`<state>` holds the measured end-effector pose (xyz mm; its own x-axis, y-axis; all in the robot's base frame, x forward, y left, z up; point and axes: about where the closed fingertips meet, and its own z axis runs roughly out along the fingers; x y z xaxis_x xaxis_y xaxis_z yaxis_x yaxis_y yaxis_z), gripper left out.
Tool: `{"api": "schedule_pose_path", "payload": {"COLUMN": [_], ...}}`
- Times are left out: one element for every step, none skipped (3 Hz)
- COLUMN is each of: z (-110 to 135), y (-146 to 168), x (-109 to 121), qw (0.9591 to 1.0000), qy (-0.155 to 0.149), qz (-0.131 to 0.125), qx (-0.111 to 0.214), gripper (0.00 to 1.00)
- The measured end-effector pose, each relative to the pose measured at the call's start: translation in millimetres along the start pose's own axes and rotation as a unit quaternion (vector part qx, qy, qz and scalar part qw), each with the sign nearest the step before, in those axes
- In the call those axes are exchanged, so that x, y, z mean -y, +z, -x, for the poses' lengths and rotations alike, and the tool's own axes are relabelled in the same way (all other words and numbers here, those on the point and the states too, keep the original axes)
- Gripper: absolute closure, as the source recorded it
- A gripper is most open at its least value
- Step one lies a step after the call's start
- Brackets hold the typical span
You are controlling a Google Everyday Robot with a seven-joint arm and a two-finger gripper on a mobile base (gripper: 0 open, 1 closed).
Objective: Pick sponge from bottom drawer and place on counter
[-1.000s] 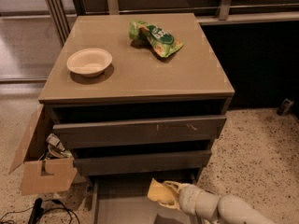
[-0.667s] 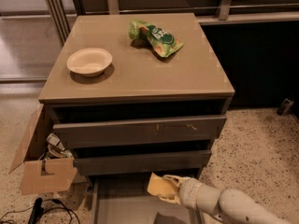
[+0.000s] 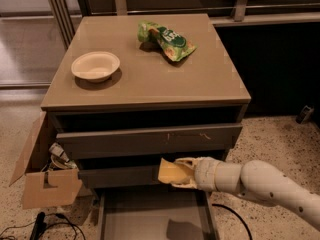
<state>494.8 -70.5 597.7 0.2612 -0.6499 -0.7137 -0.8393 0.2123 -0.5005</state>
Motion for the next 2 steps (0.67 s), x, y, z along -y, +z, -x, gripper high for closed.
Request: {"api": "schedule_pose_path", "payload": {"z": [27.7,27.7], "y": [-27.5,-27.6], "x": [34.8,34.8], "qw": [0.9991,0.9991], "qy": [-0.024,-0.024], "qz": [0.017,0.017], "qx": [-0.031,-0.031], "gripper": [1.0,1.0]}}
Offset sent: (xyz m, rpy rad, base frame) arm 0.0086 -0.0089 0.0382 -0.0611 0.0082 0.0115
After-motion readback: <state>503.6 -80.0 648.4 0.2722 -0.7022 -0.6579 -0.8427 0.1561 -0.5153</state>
